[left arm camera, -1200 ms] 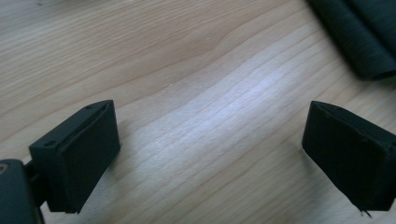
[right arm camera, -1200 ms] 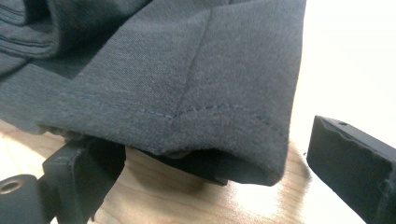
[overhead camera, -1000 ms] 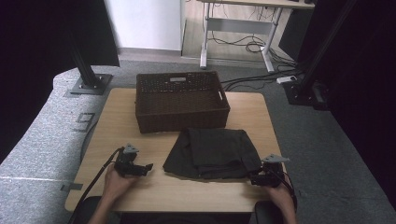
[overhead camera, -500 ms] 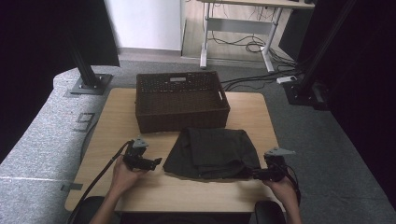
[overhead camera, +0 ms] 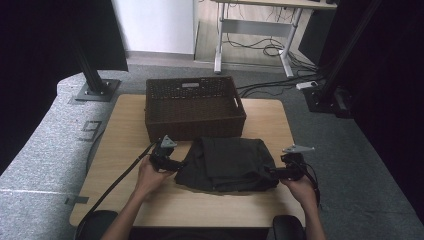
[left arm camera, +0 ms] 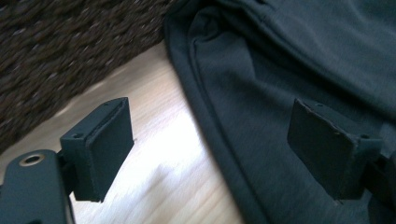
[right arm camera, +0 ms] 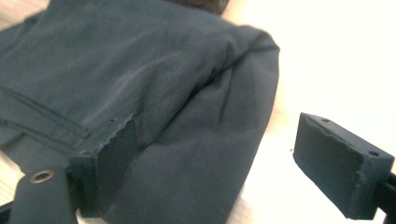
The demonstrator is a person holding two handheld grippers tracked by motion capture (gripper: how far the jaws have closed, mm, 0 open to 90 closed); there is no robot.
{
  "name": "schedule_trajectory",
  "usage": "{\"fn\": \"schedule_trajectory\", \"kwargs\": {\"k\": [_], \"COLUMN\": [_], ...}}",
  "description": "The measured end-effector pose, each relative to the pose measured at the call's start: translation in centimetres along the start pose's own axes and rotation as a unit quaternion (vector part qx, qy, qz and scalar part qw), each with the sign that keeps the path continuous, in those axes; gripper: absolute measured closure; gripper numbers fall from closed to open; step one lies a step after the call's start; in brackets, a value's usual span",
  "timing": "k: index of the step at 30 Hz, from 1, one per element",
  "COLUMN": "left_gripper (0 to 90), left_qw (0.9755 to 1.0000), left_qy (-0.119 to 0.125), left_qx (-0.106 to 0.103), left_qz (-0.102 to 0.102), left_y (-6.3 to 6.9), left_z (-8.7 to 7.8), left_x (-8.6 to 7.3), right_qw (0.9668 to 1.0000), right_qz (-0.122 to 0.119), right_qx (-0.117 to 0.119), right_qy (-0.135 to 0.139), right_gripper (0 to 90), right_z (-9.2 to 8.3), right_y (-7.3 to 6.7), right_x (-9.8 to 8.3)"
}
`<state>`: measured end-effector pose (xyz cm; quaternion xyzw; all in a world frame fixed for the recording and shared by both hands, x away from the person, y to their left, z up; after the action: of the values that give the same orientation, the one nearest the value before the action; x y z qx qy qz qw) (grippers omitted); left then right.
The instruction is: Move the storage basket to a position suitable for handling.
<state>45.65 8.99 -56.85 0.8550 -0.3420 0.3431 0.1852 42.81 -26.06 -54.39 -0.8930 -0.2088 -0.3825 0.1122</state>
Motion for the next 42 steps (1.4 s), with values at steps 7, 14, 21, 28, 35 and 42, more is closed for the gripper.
{"fn": "schedule_trajectory", "kwargs": {"k": [7, 14, 21, 28, 35, 42], "left_gripper": [15.8, 21.4, 35.5, 55.7, 74.8, 76.6], "left_qw": [0.9999, 1.0000, 0.9997, 0.9990, 0.9992, 0.9988], "left_qy": [0.004, -0.003, -0.019, -0.040, -0.036, -0.041], "left_qx": [-0.009, -0.006, 0.012, 0.010, -0.008, -0.007], "left_qz": [-0.002, 0.003, 0.004, 0.016, 0.017, 0.026], "left_y": [0.3, 0.0, -0.8, -0.9, -0.3, -0.3], "left_z": [1.8, 3.6, 5.8, 6.9, 6.5, 5.9], "left_x": [1.8, 2.6, 1.9, 0.8, 0.4, -0.3], "right_qw": [0.9998, 0.9991, 0.9978, 0.9969, 0.9969, 0.9970], "right_qz": [0.005, 0.022, 0.039, 0.032, 0.037, 0.025], "right_qx": [-0.018, -0.025, -0.020, -0.017, -0.009, -0.002], "right_qy": [-0.005, -0.028, -0.050, -0.070, -0.069, -0.073], "right_gripper": [16.7, 25.0, 48.7, 64.3, 79.2, 79.2], "right_z": [0.1, 2.4, 5.3, 7.0, 7.7, 7.5], "right_y": [1.7, 3.1, 3.7, 3.2, 2.6, 1.5], "right_x": [1.4, 1.2, 0.4, -0.9, -2.1, -2.3]}}
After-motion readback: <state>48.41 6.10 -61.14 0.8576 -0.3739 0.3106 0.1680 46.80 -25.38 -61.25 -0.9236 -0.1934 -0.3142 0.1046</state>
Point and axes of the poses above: each handheld gripper's, and its own axes: z roughly forward along the jaws, x roughly out of its top, y roughly to its right, the point moved 10 cm from there along z, roughly forward along the jaws, and after that the axes turned 3 degrees about -x, right-handed, at the moved point
